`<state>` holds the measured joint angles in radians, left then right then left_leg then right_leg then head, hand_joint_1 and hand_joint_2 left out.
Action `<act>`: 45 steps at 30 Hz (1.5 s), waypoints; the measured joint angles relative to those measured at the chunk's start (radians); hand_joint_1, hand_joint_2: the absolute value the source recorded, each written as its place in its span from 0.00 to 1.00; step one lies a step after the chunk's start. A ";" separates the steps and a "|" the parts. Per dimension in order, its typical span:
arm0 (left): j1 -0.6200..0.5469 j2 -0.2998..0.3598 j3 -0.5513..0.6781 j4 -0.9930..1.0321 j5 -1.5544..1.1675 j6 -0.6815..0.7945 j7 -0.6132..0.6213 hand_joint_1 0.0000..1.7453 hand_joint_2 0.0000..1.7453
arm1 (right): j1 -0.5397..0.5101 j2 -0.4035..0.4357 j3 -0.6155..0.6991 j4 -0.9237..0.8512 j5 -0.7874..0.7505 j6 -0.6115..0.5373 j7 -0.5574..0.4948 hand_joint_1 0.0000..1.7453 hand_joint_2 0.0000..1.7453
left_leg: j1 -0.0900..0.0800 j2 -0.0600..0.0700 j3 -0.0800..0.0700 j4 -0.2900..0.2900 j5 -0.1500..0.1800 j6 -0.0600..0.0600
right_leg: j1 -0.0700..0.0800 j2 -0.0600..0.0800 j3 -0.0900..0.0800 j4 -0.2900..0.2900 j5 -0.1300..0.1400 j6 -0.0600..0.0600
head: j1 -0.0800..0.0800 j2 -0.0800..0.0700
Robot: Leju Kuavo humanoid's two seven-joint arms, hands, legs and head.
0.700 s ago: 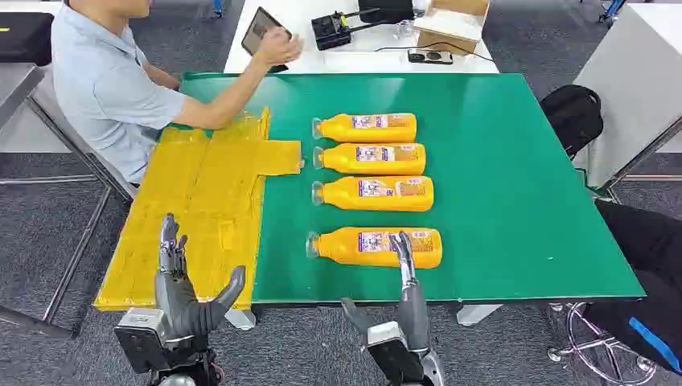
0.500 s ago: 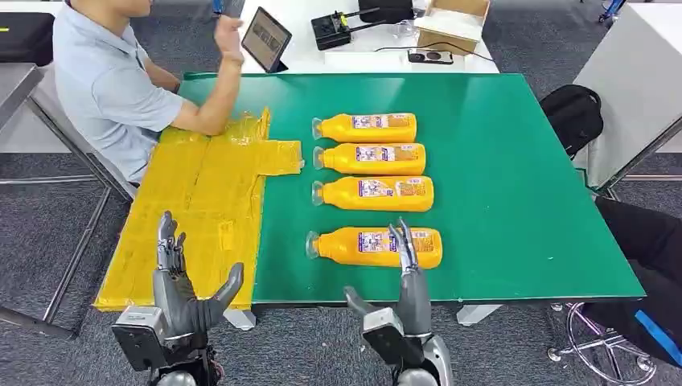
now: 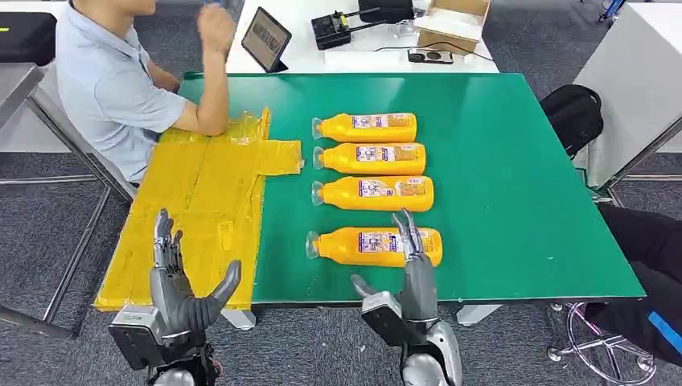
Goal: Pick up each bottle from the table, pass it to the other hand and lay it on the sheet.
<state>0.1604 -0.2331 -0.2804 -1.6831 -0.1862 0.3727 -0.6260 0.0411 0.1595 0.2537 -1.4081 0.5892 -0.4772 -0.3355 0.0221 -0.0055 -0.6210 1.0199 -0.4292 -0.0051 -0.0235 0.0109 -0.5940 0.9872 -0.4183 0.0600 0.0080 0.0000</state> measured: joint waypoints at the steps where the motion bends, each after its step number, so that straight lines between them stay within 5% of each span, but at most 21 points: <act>1: -0.003 0.000 0.002 0.000 0.000 -0.006 0.000 0.00 1.00 | -0.009 -0.003 -0.004 0.004 0.026 0.008 0.025 0.00 1.00 | 0.000 0.000 0.000 0.000 0.000 0.000 | 0.000 0.000 0.000 0.000 0.000 0.000 | 0.000 0.000; 13: -0.021 0.000 0.003 0.017 -0.032 -0.036 0.021 0.00 1.00 | -0.068 -0.076 -0.043 0.069 0.332 0.102 0.273 0.00 1.00 | 0.000 0.000 0.000 0.000 0.000 0.000 | 0.000 0.000 0.000 0.000 0.000 0.000 | 0.000 0.000; 45: -0.039 0.000 0.006 0.051 -0.052 -0.018 0.043 0.00 1.00 | -0.346 -0.122 -0.026 0.456 0.495 0.198 0.420 0.00 1.00 | 0.000 0.000 0.000 0.000 0.001 0.000 | 0.000 0.000 0.000 0.000 0.000 0.001 | 0.000 0.000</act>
<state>0.1217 -0.2331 -0.2743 -1.6323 -0.2377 0.3548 -0.5833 -0.3053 0.0370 0.2281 -0.9517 1.0838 -0.2788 0.0843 0.0219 -0.0056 -0.6213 1.0201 -0.4287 -0.0047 -0.0236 0.0109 -0.5936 0.9874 -0.4179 0.0605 0.0080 0.0000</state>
